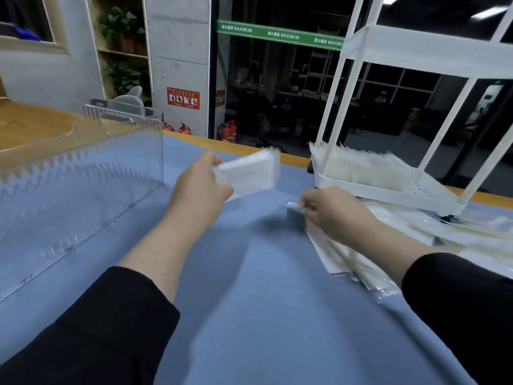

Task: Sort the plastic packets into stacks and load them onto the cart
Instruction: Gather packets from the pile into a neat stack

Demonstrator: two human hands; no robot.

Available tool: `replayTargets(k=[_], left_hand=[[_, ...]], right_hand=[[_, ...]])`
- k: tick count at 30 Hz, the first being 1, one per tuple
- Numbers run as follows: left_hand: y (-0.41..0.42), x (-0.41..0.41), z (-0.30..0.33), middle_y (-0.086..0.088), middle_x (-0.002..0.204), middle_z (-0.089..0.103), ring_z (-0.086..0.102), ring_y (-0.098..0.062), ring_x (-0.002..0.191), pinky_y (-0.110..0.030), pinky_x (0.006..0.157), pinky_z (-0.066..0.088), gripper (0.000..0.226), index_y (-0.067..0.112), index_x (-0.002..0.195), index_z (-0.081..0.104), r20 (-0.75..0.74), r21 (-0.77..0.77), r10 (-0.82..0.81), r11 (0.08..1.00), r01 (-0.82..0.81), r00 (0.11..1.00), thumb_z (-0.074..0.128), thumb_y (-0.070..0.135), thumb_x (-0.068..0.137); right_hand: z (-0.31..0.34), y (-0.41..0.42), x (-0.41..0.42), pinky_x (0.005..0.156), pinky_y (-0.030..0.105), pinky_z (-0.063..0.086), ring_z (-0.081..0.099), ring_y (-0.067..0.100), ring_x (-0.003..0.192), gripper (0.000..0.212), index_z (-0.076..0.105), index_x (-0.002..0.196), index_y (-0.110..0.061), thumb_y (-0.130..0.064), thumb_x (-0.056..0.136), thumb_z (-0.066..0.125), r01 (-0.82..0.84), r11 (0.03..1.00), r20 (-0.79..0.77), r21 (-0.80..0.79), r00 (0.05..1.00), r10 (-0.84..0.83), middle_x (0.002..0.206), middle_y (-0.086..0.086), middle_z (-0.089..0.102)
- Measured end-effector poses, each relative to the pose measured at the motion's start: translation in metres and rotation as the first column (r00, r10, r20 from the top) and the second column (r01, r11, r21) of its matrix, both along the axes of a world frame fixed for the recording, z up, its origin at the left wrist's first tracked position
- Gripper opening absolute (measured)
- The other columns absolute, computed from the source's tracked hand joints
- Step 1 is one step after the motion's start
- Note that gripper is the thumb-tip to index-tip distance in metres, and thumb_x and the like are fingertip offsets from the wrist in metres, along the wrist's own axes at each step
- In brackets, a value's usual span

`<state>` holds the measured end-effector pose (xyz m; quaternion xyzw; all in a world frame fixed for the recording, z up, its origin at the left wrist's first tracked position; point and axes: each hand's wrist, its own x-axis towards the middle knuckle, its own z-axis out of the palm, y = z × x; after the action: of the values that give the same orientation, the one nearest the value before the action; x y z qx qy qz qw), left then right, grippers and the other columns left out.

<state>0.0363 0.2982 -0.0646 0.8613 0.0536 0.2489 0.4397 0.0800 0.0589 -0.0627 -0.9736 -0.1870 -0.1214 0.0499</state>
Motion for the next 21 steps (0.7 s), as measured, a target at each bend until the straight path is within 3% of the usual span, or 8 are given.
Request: replayTargets(k=[3, 6, 8, 12, 15, 18, 20, 21], left_hand=[[0.001, -0.003, 0.005, 0.004, 0.086, 0.064, 0.058, -0.018, 0.073, -0.032, 0.066, 0.048, 0.021, 0.022, 0.095, 0.059, 0.082, -0.286, -0.05, 0.956, 0.071, 0.995, 0.064, 0.004, 0.088], [-0.003, -0.007, 0.009, -0.002, 0.092, 0.074, 0.066, -0.021, 0.083, -0.035, 0.078, 0.054, 0.02, 0.018, 0.094, 0.066, 0.152, -0.646, -0.248, 0.708, 0.286, 0.957, 0.067, -0.001, 0.089], [-0.011, -0.008, 0.008, -0.003, 0.094, 0.075, 0.069, -0.019, 0.086, -0.035, 0.083, 0.055, 0.017, 0.013, 0.096, 0.067, 0.153, -0.741, -0.384, 0.565, 0.363, 0.911, 0.067, -0.002, 0.089], [-0.029, -0.008, -0.001, -0.014, 0.105, 0.071, 0.066, -0.023, 0.09, -0.029, 0.073, 0.053, 0.03, 0.008, 0.11, 0.06, 0.1, -0.772, -0.516, 0.499, 0.393, 0.851, 0.071, 0.001, 0.083], [-0.035, -0.01, -0.003, -0.004, 0.088, 0.069, 0.061, -0.016, 0.07, -0.031, 0.065, 0.046, 0.022, 0.011, 0.106, 0.062, 0.038, -0.764, -0.544, 0.525, 0.375, 0.838, 0.068, 0.002, 0.088], [-0.04, -0.009, -0.004, 0.002, 0.083, 0.07, 0.061, -0.013, 0.07, -0.031, 0.061, 0.042, 0.019, 0.023, 0.092, 0.073, 0.06, -0.777, -0.568, 0.489, 0.396, 0.821, 0.069, 0.006, 0.086], [-0.039, -0.006, -0.004, 0.002, 0.086, 0.072, 0.061, -0.013, 0.074, -0.032, 0.064, 0.039, 0.019, 0.026, 0.077, 0.076, 0.084, -0.781, -0.531, 0.49, 0.386, 0.844, 0.071, 0.008, 0.082], [-0.036, -0.003, -0.005, 0.002, 0.089, 0.073, 0.061, -0.014, 0.077, -0.031, 0.065, 0.039, 0.019, 0.026, 0.08, 0.076, 0.079, -0.765, -0.483, 0.532, 0.364, 0.872, 0.071, 0.008, 0.085]], right_hand=[[0.019, -0.017, -0.012, 0.066, 0.035, 0.052, 0.065, 0.031, 0.07, 0.017, 0.07, 0.085, -0.018, -0.014, 0.092, 0.055, 0.078, 0.835, -0.056, 0.544, 0.997, -0.056, 0.078, 0.003, 0.07], [0.027, -0.032, -0.029, 0.079, 0.042, 0.062, 0.074, 0.029, 0.08, 0.018, 0.072, 0.09, -0.005, -0.004, 0.094, 0.054, 0.097, 0.442, -0.116, 0.892, 0.993, 0.016, 0.085, 0.011, 0.075], [0.027, -0.036, -0.039, 0.081, 0.04, 0.061, 0.074, 0.029, 0.082, 0.016, 0.071, 0.092, -0.003, 0.0, 0.094, 0.055, 0.141, 0.226, -0.173, 0.964, 0.976, 0.129, 0.085, 0.011, 0.076], [0.021, -0.029, -0.051, 0.078, 0.037, 0.062, 0.067, 0.024, 0.074, 0.017, 0.067, 0.091, -0.001, 0.002, 0.097, 0.051, 0.233, -0.021, -0.212, 0.972, 0.915, 0.342, 0.079, 0.01, 0.069], [0.019, -0.022, -0.054, 0.082, 0.033, 0.061, 0.068, 0.025, 0.087, 0.021, 0.065, 0.108, 0.004, 0.005, 0.098, 0.046, 0.289, -0.065, -0.222, 0.955, 0.844, 0.488, 0.1, 0.018, 0.069], [0.02, -0.021, -0.057, 0.091, 0.037, 0.059, 0.071, 0.021, 0.092, 0.025, 0.067, 0.116, 0.001, 0.002, 0.1, 0.047, 0.27, 0.037, -0.239, 0.962, 0.774, 0.586, 0.107, 0.015, 0.074], [0.02, -0.027, -0.051, 0.092, 0.042, 0.058, 0.07, 0.019, 0.092, 0.026, 0.069, 0.114, -0.007, -0.002, 0.101, 0.047, 0.237, 0.094, -0.25, 0.967, 0.808, 0.533, 0.102, 0.007, 0.076], [0.02, -0.033, -0.046, 0.093, 0.044, 0.058, 0.07, 0.016, 0.091, 0.025, 0.069, 0.113, -0.013, -0.006, 0.101, 0.049, 0.188, 0.186, -0.252, 0.965, 0.866, 0.433, 0.098, 0.0, 0.076]])
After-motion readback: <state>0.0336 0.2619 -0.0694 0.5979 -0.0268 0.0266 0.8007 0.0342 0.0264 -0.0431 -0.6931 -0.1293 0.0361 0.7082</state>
